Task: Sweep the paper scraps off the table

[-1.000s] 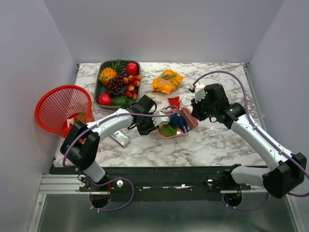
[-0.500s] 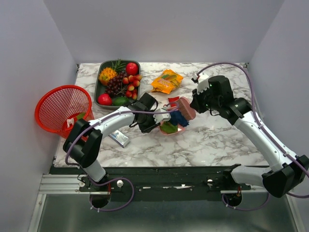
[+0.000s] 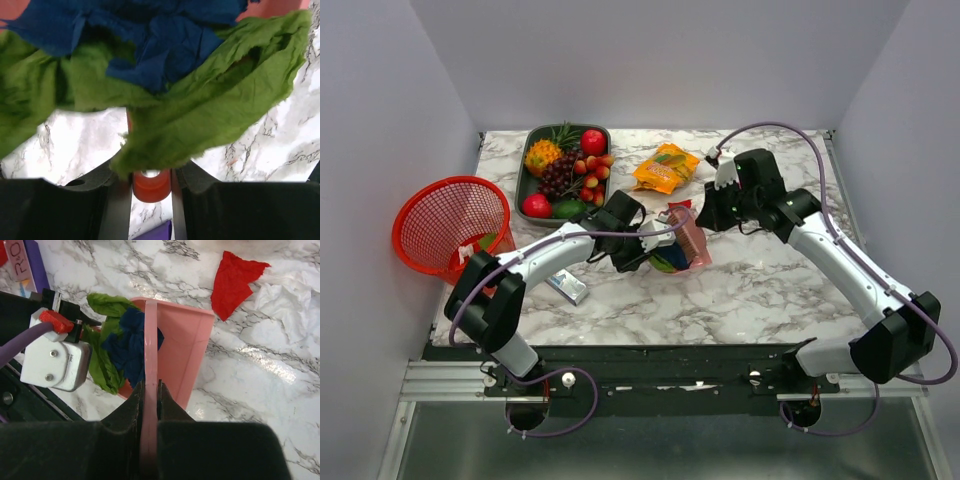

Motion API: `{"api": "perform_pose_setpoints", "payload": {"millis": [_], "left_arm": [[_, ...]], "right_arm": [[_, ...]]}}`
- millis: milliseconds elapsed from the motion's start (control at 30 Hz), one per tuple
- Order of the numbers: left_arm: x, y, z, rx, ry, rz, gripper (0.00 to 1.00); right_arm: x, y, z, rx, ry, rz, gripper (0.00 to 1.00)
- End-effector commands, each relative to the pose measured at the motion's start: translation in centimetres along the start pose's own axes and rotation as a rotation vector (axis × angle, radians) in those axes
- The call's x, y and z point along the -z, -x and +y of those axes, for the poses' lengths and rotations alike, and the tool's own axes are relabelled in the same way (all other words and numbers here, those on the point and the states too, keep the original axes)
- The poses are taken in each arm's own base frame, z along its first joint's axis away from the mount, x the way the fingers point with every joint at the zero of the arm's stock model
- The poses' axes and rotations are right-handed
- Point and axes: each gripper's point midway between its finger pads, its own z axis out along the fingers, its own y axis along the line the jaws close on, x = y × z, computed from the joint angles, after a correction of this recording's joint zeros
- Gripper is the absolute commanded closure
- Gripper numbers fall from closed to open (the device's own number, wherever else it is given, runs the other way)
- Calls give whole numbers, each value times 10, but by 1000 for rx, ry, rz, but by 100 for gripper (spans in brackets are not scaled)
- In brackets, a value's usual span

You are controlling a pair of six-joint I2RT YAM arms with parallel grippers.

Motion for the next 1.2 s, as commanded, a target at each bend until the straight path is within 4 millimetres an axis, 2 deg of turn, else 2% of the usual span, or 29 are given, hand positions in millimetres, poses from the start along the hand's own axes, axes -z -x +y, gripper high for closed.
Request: {"api": "perform_pose_setpoints", "payload": {"millis": [0,67,200,300,467,667,800,867,1000,1033,1167], "left_arm": [[8,18,-2,-14,-14,-100,100],[9,17,-1,-6,-10,-100,100],[12,11,4,15,4,-83,100],[12,8,10,26,28,-52,100],[9,-4,14,51,25,12,100],[12,-11,15,48,15,65,100],[29,-2,18,36,37,39,100],[39,0,16,44,28,41,100],[73,1,11,61,-15,4,100],[80,-4,6,63,-30,19,100],[114,-16,14,99,13,23,100]], "right_arm": [[6,20,5,3,7,-31,100],[11,28,-3,53,-40,-48,99],[20,35,-32,174,-193,-73,99],[27,37,-41,233,-242,-88,99],[31,39,-42,271,-246,-108,100],[44,46,-68,252,-396,-149,100],[50,46,-84,191,-426,-161,99],[48,38,-94,165,-440,-142,99],[41,23,-102,111,-424,-107,99],[39,20,-103,105,-420,-99,99],[31,13,-105,69,-395,-86,100]]}}
